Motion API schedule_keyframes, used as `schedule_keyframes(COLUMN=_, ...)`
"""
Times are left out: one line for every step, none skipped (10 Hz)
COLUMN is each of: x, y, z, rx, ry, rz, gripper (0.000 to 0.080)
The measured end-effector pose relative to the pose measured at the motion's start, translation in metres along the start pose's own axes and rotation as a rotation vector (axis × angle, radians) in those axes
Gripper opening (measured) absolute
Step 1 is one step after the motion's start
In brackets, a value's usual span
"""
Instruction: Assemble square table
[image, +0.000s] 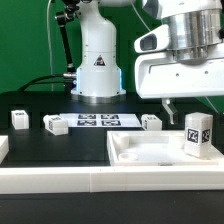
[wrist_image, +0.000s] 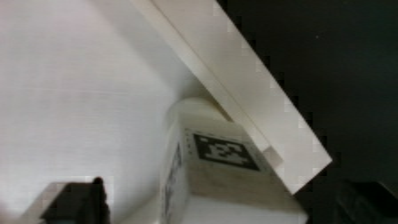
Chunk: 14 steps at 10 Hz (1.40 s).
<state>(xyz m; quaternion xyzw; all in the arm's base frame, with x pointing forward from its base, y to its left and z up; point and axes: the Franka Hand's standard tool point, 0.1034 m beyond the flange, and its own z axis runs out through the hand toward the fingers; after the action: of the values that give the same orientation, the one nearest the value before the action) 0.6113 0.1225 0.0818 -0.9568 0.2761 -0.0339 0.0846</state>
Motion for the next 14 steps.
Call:
schedule_keyframes(x=-0.0001, y=-0.0007, z=0.0003, rx=-0.002, ry=0.002, rz=-0.133, gripper=0.0649)
schedule_keyframes(x=0.0012, y=0.0004, z=0.0002, rx=-0.003, ry=0.003, rz=-0.255, gripper=0.0648)
schedule_keyframes(x=0.0018, y=0.001, z=0.0002, rx=-0.003, ry=0.003, rz=-0.333, gripper=0.0648)
schedule_keyframes(x=0.0011, y=0.0008, z=0.0009, rx=-0.009, ry=0.004, rz=-0.397, gripper=0.0648)
schedule_keyframes(x=0.0013, y=0.0012, z=0.0009, rx=-0.02, ry=0.007, rz=-0.506, gripper=0.0648)
schedule_keyframes(x=0.0013, y=0.0012, z=0.0009, rx=-0.027, ry=0.008, rz=-0.577, gripper=0.0648)
schedule_keyframes(x=0.0012, y=0.0012, z=0.001, rx=-0.034, ry=0.009, rz=-0.659, gripper=0.0648)
schedule_keyframes(x=0.0007, y=0.001, z=0.0012, rx=-0.039, ry=0.008, rz=-0.736, gripper=0.0648)
schedule_keyframes(x=0.0008, y=0.0012, z=0.0013, rx=-0.039, ry=0.006, rz=-0.792, gripper=0.0648)
schedule_keyframes(x=0.0012, y=0.0017, z=0.0013, rx=-0.042, ry=0.006, rz=-0.848, gripper=0.0648)
schedule_keyframes(x=0.0019, y=0.0025, z=0.0012, rx=-0.046, ry=0.005, rz=-0.93, gripper=0.0648)
schedule_keyframes(x=0.0024, y=0.0031, z=0.0012, rx=-0.047, ry=0.004, rz=-0.975, gripper=0.0648)
schedule_keyframes(x=0.0025, y=0.0033, z=0.0012, rx=-0.047, ry=0.004, rz=-0.974, gripper=0.0648)
schedule_keyframes(x=0.0025, y=0.0033, z=0.0012, rx=-0.047, ry=0.004, rz=-0.973, gripper=0.0512)
